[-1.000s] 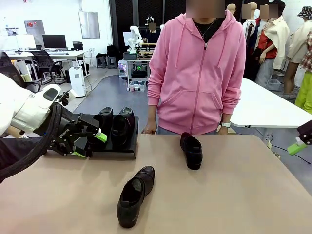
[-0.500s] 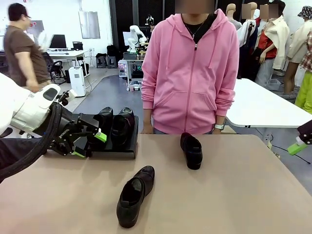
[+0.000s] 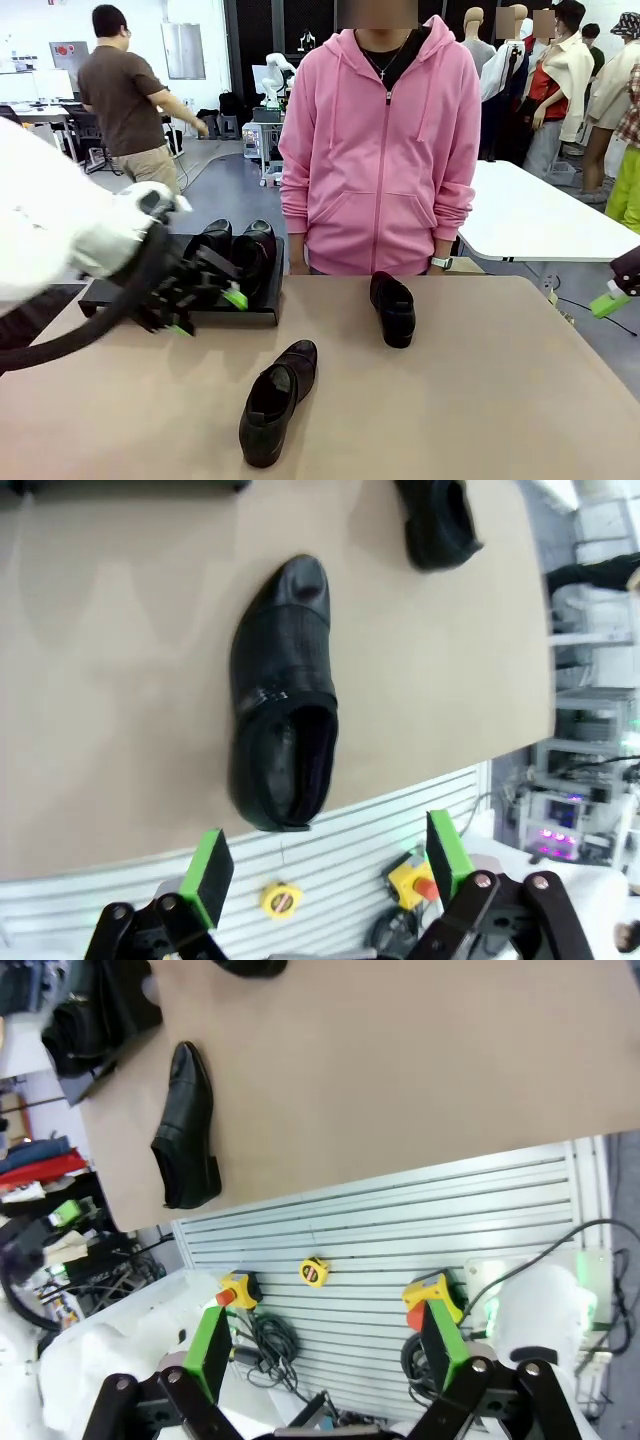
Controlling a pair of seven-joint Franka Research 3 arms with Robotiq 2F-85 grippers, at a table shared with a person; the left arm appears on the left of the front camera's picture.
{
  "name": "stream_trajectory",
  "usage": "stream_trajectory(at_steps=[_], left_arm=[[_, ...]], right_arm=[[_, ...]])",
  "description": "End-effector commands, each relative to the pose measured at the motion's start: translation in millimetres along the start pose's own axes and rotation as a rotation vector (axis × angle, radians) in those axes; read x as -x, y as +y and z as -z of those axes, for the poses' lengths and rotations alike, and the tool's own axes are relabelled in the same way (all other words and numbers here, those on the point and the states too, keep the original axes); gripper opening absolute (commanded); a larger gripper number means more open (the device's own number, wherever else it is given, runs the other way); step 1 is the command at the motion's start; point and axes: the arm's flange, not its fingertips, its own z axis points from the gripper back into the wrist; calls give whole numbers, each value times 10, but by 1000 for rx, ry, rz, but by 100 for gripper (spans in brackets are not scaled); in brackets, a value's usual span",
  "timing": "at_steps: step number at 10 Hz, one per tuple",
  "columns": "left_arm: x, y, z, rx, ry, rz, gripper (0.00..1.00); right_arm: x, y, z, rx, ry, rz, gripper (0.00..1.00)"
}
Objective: Organize the shoes by placing them on the stand.
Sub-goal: Place the Shoe from the middle of the table onto the Shoes Stand.
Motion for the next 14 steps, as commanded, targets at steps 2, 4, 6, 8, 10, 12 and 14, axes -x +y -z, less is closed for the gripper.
stream_trajectory(at_steps=[2, 4, 6, 8, 10, 12, 14], left_arm=[[-608, -813, 879, -227, 187, -56, 100], [-717, -969, 1066, -482, 187, 16, 100], [-552, -697, 1158, -341, 171, -34, 100], [-417, -712, 1341, -325, 256, 82, 100], [-180, -722, 1455, -341, 335, 138, 100], [132, -806, 1506, -384, 329, 171, 100], [127, -791, 1609, -436, 316, 186, 100]], right_arm=[[17, 49, -29, -30, 6, 14, 100], [17, 49, -29, -30, 6, 14, 100], [17, 49, -29, -30, 6, 14, 100], [17, 49, -29, -30, 6, 14, 100], [17, 49, -29, -30, 6, 14, 100], [17, 49, -29, -30, 6, 14, 100], [17, 49, -29, -30, 6, 14, 100]])
